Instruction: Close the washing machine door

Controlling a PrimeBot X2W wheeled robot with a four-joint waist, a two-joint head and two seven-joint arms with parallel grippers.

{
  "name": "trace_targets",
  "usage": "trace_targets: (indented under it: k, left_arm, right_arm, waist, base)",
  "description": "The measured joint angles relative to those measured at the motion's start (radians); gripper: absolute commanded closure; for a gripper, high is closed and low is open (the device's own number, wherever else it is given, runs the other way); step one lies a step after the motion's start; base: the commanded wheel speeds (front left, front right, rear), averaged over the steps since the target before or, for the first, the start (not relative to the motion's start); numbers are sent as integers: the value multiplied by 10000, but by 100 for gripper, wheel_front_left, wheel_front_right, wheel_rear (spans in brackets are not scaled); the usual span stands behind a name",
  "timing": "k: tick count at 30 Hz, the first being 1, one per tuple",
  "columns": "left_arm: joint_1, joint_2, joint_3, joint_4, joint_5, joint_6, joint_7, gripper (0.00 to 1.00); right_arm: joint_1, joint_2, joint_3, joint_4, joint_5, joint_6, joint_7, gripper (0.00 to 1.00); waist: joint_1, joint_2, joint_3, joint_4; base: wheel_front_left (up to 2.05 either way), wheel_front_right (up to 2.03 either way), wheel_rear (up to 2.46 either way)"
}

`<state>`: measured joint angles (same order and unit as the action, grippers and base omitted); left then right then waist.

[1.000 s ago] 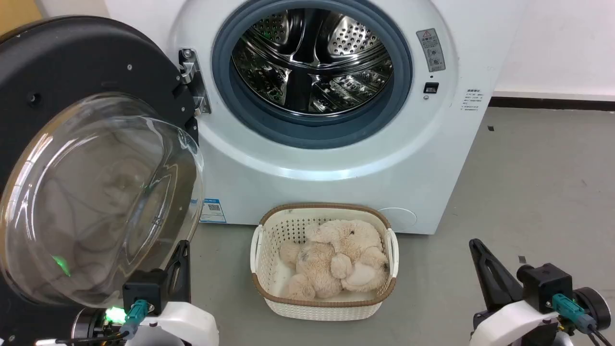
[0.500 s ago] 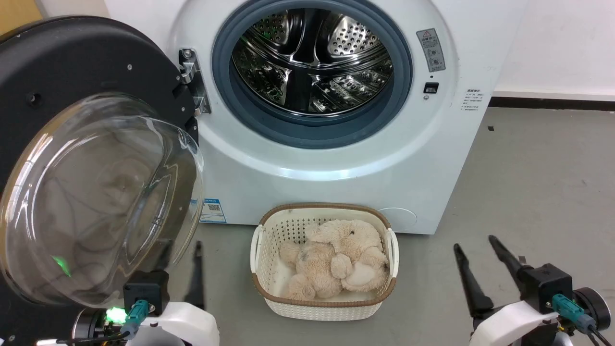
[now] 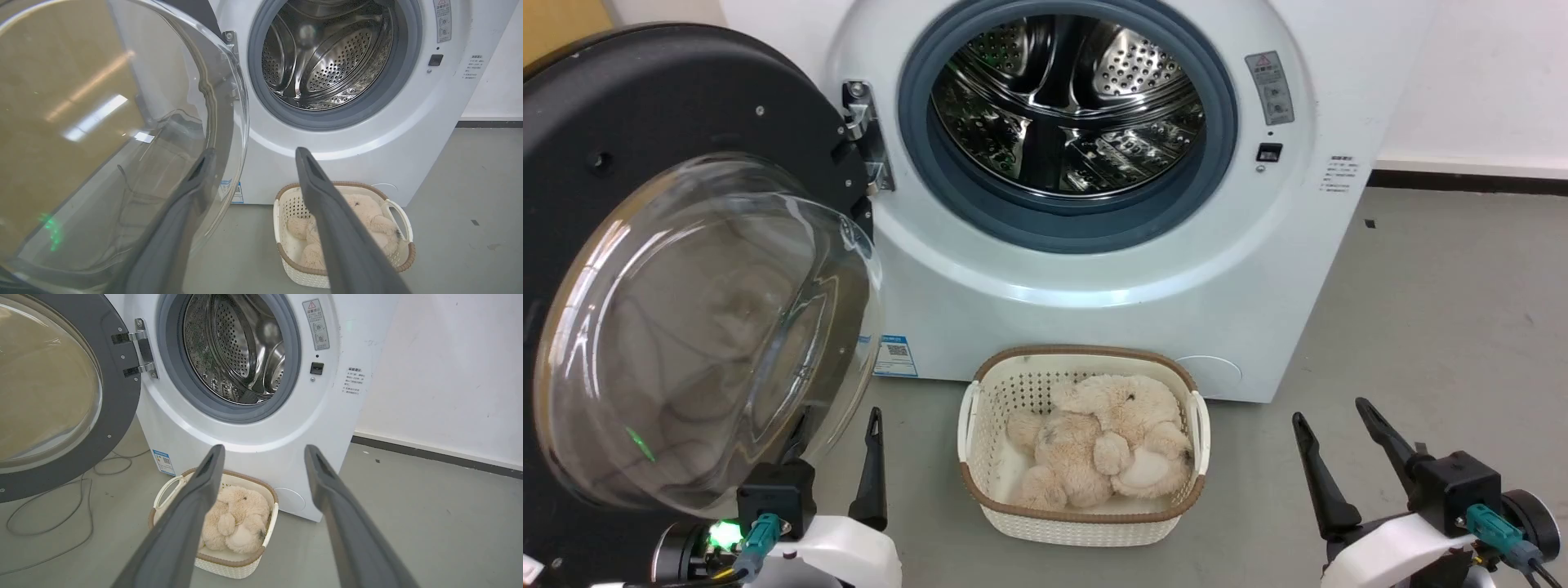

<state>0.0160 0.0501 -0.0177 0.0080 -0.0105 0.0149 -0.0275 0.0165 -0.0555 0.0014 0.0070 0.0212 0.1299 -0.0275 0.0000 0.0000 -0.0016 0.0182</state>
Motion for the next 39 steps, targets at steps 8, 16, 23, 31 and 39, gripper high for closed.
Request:
trace_targets:
  k: [8, 16, 23, 31, 39]
  left_arm:
    - [2, 0, -52, 8, -2, 12, -153, 0]
    - [7, 0, -105, 19, -19, 52, -324, 0]
    - [11, 0, -157, 29, -33, 104, -454, 0]
    - [28, 0, -211, 44, -104, 173, -629, 0]
    - [92, -2, -203, -44, -192, 276, -798, 0]
  right_arm:
    - [19, 0, 38, 2, 111, 0, -146, 0]
    - [112, 0, 81, 23, 184, 2, -324, 0]
    - [148, 0, 117, 63, 284, 2, -460, 0]
    - [162, 0, 196, 107, 435, 2, -639, 0]
    - [151, -15, 401, 224, 568, 0, -805, 0]
  waist:
    - [0, 0, -20, 292]
    - [0, 0, -42, 692]
    - [0, 0, -75, 1115]
    - [0, 0, -122, 1645]
    - [0, 0, -55, 2042]
  base:
    - [0, 0, 0]
    - [0, 0, 0]
    - [0, 0, 0]
    - [0, 0, 0]
    - [0, 0, 0]
